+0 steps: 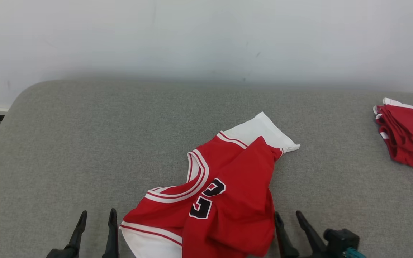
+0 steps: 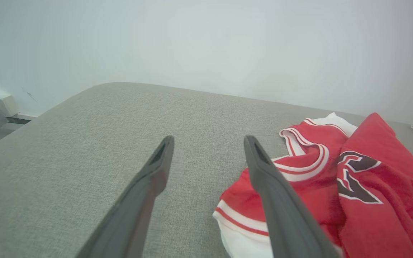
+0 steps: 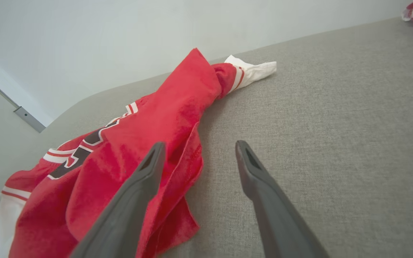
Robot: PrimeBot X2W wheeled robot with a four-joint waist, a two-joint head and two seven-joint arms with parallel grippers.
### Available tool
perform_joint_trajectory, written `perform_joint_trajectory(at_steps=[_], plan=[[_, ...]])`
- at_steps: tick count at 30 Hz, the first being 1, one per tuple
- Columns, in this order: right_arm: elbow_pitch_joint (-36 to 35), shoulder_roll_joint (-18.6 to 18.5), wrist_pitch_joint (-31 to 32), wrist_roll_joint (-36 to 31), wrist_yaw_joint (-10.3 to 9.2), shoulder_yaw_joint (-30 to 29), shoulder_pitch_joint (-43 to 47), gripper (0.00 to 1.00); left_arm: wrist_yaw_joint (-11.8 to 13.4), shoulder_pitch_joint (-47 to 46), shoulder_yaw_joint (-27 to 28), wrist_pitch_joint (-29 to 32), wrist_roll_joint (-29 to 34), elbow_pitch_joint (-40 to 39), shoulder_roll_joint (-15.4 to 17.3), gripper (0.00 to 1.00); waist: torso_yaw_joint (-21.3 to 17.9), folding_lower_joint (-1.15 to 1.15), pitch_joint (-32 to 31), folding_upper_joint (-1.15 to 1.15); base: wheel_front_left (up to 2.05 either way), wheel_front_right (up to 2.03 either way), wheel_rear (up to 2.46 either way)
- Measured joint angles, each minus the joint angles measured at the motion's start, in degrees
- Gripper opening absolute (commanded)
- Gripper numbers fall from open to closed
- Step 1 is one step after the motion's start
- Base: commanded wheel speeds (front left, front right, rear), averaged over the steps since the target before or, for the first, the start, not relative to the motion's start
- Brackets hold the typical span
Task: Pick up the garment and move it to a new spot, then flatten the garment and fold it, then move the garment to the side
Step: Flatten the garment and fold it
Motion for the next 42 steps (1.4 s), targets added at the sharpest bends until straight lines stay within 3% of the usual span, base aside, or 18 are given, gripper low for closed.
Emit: perform_joint_trajectory(at_steps=[8, 9, 10, 11, 12, 18, 24, 31, 39, 40, 41, 42], plan=[[14.9, 0.0, 0.0, 2.3, 0.00, 3.5, -8.3, 1.00, -1.2, 2.4, 3.4, 0.0, 2.7, 0.5, -1.5, 1.00, 1.1, 0.01, -1.2, 0.00, 0.00, 0.00, 0.00], [17.2, 0.0, 0.1, 3.1, 0.00, 4.5, -9.2, 0.92, -1.4, 2.5, 3.6, 0.0, 2.8, 0.8, -1.5, 1.00, 1.3, 0.00, -1.3, 0.00, 0.00, 0.00, 0.00], [19.3, 0.0, 0.7, 4.0, 0.00, 5.8, -10.0, 0.67, -1.6, 2.5, 3.8, 0.0, 3.1, 1.0, -1.6, 1.00, 1.5, 0.00, -1.3, 0.00, 0.00, 0.00, 0.00], [21.1, 0.0, 1.2, 5.2, 0.00, 6.8, -10.5, 0.67, -1.7, 2.5, 3.9, 0.0, 3.1, 1.3, -1.7, 1.00, 1.7, 0.01, -1.3, 0.00, 0.00, 0.00, 0.00], [22.7, 0.0, 1.7, 6.7, 0.00, 7.9, -11.3, 0.00, -1.7, 2.5, 4.0, 0.0, 3.2, 1.5, -1.9, 1.00, 1.9, 0.01, -1.3, 0.01, 0.00, 0.00, 0.00], [27.8, -0.4, 0.5, 8.1, 0.00, 8.0, -18.6, 0.00, -2.6, 2.4, 4.8, 0.0, 3.5, 2.3, -2.3, 1.00, 3.0, 0.01, -1.1, 0.00, 0.00, 0.00, 0.00], [28.7, -5.5, 0.0, 8.1, 0.00, 4.5, -28.7, 0.00, -2.7, 2.1, 4.8, 0.0, 3.2, 3.3, -2.4, 1.00, 3.8, 0.01, -0.5, 0.00, 0.00, 0.00, 0.00], [29.8, -10.1, 0.0, 6.9, 0.00, -0.8, -34.6, 0.00, -2.9, 1.0, 3.5, 0.0, 2.0, 3.8, -2.5, 1.00, 4.7, 0.01, 0.3, 0.01, 0.00, 0.00, 0.00], [34.4, -11.5, 0.0, 3.9, 0.00, -4.7, -37.7, 0.00, -2.6, 0.7, 2.7, 0.0, 1.1, 4.3, -2.5, 1.00, 6.2, 0.01, 0.9, 0.01, 0.00, 0.00, 0.00], [34.9, -11.4, 0.0, 3.0, 0.00, -4.7, -37.7, 0.64, -2.6, 0.7, 2.6, 0.0, 1.1, 4.4, -2.5, 1.00, 6.3, 0.01, 0.8, 0.00, 0.00, 0.00, 0.00], [35.3, -11.3, 0.0, 2.2, 0.00, -4.7, -37.7, 1.00, -2.6, 0.7, 2.4, 0.0, 1.1, 4.5, -2.5, 1.00, 6.3, 0.01, 0.8, 0.01, 0.00, 0.00, 0.00], [36.1, -11.1, 0.0, 1.9, 0.00, -4.8, -37.7, 1.00, -2.6, 0.7, 2.3, 0.0, 1.1, 4.7, -2.5, 1.00, 6.4, 0.01, 0.6, 0.01, 0.00, 0.00, 0.00]])
